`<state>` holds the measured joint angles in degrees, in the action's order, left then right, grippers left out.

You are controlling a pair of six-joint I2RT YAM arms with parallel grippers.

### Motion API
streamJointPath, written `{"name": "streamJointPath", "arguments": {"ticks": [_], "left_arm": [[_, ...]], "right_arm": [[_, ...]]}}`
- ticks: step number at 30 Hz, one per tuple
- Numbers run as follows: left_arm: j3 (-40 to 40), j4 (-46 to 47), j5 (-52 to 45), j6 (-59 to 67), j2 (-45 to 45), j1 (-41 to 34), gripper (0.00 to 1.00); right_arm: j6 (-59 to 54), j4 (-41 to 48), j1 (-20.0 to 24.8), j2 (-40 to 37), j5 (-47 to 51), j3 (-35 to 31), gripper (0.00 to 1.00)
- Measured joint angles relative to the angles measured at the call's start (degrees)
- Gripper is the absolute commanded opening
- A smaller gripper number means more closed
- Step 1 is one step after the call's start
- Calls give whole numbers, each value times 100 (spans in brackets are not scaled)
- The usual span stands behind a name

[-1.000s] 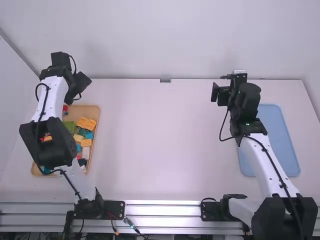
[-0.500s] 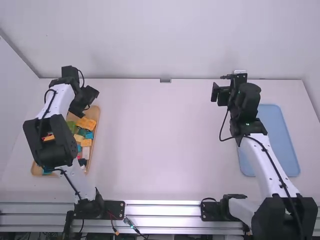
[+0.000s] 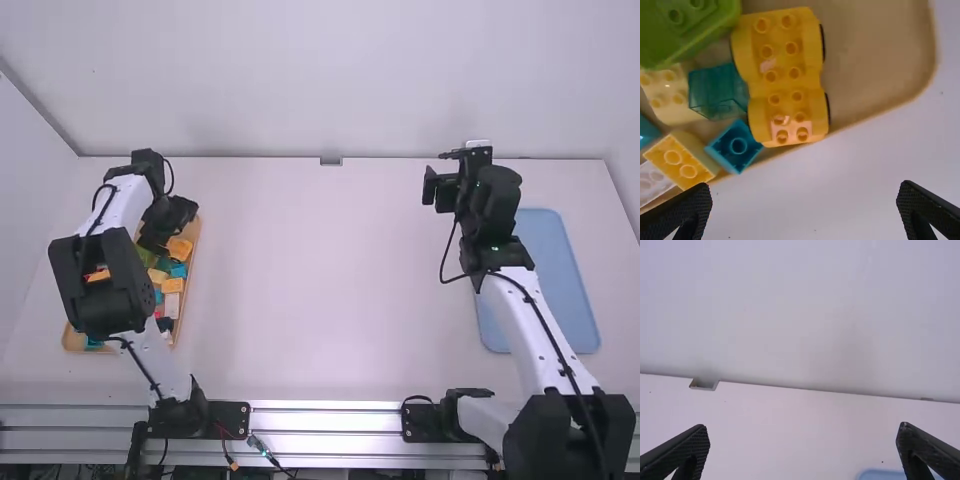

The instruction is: Assemble lego blocks to make yellow taxi

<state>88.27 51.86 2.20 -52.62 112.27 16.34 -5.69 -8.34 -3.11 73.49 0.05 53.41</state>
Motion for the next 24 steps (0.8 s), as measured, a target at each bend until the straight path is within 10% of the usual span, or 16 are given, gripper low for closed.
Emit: {"name": "streamJointPath", "arguments": {"ticks": [24], "left_arm": [[-1196,-1582,409,-310,0,0,95]], "right_arm": [[-33,138,0,0,-20,0,99]]}}
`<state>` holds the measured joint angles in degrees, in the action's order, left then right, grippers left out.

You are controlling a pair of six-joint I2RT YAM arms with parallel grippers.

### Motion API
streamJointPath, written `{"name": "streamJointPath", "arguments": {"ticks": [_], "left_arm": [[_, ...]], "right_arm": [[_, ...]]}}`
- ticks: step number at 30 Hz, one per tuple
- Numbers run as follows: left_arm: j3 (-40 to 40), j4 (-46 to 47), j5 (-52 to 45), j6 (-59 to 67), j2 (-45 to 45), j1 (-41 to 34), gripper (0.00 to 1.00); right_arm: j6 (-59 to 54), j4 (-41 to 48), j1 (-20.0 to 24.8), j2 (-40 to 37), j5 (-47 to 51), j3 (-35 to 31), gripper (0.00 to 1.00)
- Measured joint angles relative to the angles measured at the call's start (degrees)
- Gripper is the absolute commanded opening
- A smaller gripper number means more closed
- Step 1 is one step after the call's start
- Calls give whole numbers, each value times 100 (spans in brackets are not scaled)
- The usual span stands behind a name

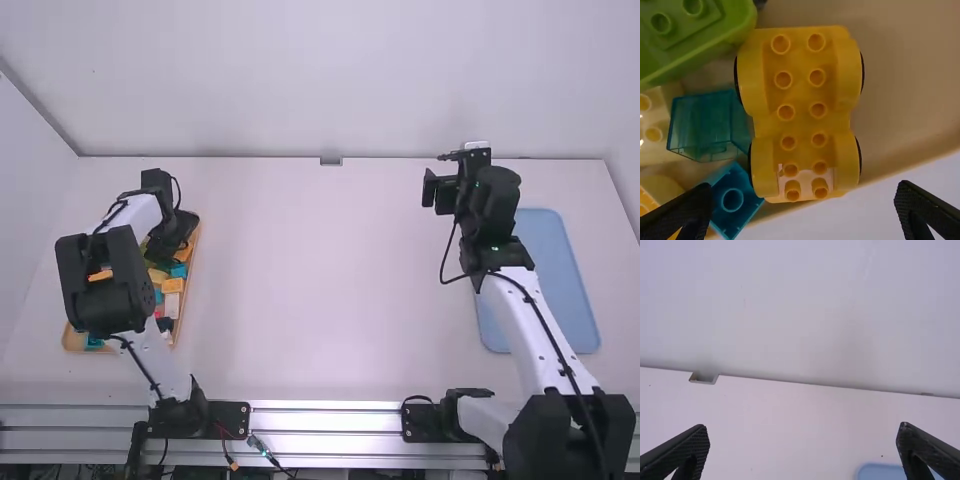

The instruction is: Assemble lego blocks to make yellow taxi

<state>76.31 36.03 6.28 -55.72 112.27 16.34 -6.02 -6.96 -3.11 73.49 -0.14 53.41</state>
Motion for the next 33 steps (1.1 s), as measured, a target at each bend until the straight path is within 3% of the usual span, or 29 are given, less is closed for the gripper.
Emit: {"name": "streamJointPath", "arguments": {"ticks": [12,18,33], "left_arm": [[-120,-125,2,-2,0,4,97],[-356,-468,2,0,0,4,92],[-374,-623,284,306,2,7,89]], "right_arm": [[15,4,0,0,22,0,99],[-2,-52,0,68,11,2,99],[11,-144,0,184,7,0,99]]}}
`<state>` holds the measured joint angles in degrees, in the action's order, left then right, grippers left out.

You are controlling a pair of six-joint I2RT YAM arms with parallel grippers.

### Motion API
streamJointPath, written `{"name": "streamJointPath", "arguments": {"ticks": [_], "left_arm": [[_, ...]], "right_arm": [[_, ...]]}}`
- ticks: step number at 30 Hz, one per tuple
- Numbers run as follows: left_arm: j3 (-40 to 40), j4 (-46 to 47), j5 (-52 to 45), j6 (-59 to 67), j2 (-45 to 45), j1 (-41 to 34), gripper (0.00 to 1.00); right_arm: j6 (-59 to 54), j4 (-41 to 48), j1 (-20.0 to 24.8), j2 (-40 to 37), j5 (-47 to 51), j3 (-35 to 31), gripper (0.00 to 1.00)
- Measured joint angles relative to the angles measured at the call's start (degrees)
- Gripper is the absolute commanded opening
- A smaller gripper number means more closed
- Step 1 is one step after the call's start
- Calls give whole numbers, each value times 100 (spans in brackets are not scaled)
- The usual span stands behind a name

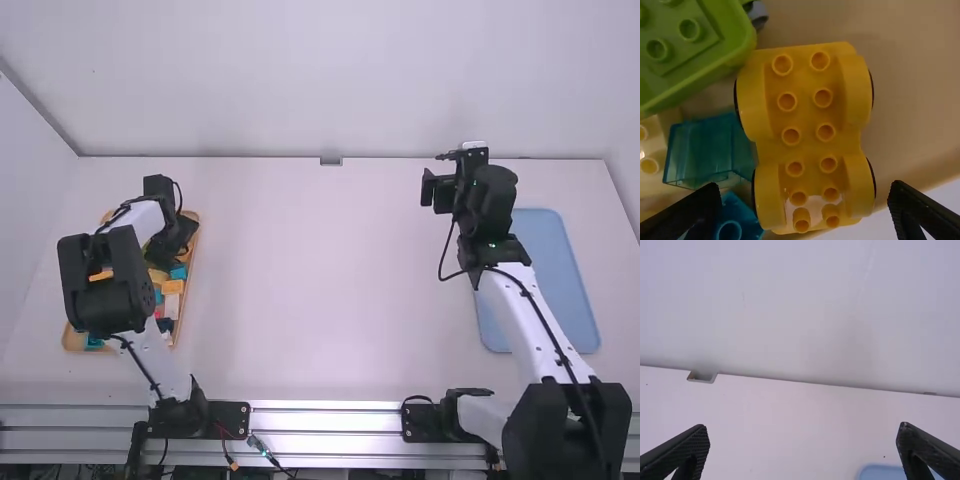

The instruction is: Assemble lego blocks to make yellow taxi

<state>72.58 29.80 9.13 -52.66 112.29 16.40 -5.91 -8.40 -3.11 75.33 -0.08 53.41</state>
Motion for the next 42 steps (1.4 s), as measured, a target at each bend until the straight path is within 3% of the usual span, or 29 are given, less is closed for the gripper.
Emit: {"name": "streamJointPath", "arguments": {"ticks": [7,12,24,31,39,42], "left_arm": [[0,-68,-96,-15,142,15,87],[0,-114,-92,-24,181,22,77],[0,-52,17,-24,181,20,75],[-9,-131,61,-22,181,20,64],[-363,-632,197,22,175,20,75],[-367,-750,212,133,170,20,74]], "right_arm": [[0,-2,0,0,7,0,99],[-4,-2,0,0,15,0,99],[-13,2,0,2,11,0,99],[-24,0,0,0,17,0,99],[-24,0,0,0,17,0,99],[-24,0,0,2,22,0,99]]}}
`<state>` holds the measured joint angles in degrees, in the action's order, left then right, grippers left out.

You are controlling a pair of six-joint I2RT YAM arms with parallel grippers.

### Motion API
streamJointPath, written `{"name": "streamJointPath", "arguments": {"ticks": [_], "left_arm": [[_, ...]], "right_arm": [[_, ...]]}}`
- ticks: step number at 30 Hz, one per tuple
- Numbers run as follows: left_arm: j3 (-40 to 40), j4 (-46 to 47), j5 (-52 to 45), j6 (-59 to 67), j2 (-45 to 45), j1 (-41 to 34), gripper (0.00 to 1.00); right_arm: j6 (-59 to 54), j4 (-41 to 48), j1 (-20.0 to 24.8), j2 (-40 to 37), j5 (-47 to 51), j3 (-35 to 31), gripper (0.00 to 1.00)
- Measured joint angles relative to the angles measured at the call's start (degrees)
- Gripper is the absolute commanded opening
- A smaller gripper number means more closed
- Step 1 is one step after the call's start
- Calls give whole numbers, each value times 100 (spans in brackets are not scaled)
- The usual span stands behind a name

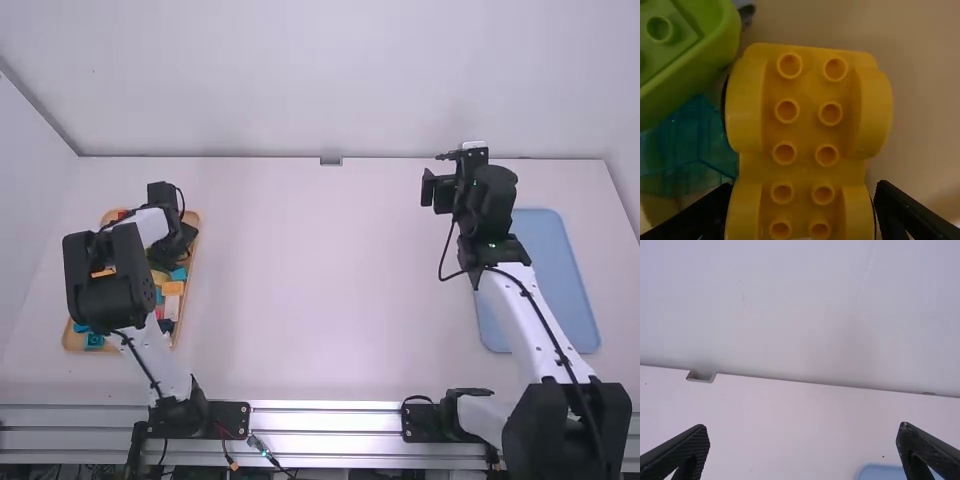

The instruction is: Assemble lego blocks to make yellow taxi

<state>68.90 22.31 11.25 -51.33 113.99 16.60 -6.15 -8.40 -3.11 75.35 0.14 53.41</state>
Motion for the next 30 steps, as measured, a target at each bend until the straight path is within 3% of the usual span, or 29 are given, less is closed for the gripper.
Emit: {"name": "streamJointPath", "arguments": {"ticks": [5,17,21,26,30], "left_arm": [[-31,-50,63,111,-2,0,61],[-15,-24,66,146,-2,0,57],[127,306,37,243,0,2,45],[767,1025,151,345,2,0,20],[1370,1696,319,382,0,0,18]], "right_arm": [[-7,-2,0,0,-11,0,99],[-2,-22,0,0,-20,0,99],[7,-42,0,-2,-7,0,99],[2,-42,0,-2,-20,0,99],[-4,-46,0,-2,-15,0,99]]}}
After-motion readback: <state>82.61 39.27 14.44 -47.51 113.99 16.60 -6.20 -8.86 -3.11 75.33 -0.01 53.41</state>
